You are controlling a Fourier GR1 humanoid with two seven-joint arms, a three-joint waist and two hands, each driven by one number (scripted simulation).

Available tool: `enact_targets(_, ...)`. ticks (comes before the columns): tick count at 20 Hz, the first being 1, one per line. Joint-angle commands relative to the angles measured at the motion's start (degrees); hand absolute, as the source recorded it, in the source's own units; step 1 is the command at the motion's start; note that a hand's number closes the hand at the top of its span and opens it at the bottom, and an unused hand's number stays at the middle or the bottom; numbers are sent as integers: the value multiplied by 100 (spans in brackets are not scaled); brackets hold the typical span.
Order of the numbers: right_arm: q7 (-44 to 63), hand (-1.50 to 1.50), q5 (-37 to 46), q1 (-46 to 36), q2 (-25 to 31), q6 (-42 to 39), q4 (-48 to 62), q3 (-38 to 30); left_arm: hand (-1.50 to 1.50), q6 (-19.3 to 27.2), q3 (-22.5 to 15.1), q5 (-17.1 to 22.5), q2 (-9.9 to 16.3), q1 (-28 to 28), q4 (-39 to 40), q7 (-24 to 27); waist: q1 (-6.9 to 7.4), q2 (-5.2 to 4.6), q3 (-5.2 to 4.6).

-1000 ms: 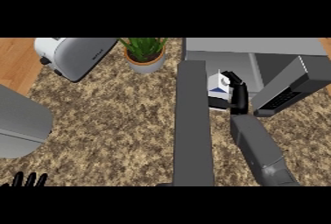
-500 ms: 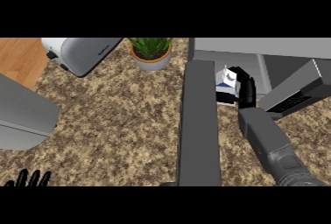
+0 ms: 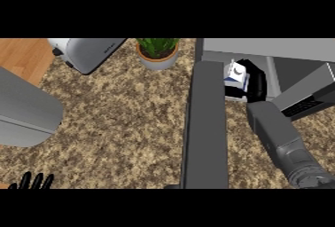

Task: Pick up the milk, place it into the microwave and close the microwave

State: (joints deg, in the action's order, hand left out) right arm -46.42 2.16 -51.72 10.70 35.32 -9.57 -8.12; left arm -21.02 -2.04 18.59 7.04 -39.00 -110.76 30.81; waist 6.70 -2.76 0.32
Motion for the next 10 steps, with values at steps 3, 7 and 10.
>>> enact_targets(3, -309, 150, -272, -213, 95, -22, -111, -352, -150, -22, 23, 59, -11, 39, -70, 20, 66, -32, 12)
enact_targets(7, -483, 150, -88, -296, 126, 604, -49, -286, -150, 39, 73, 27, 26, 201, 54, -86, 102, -75, 6)
enact_targets(10, -389, 150, -19, -379, 253, 1162, 15, -314, -150, -34, -8, -8, 61, 186, 78, -121, 162, -109, 2)
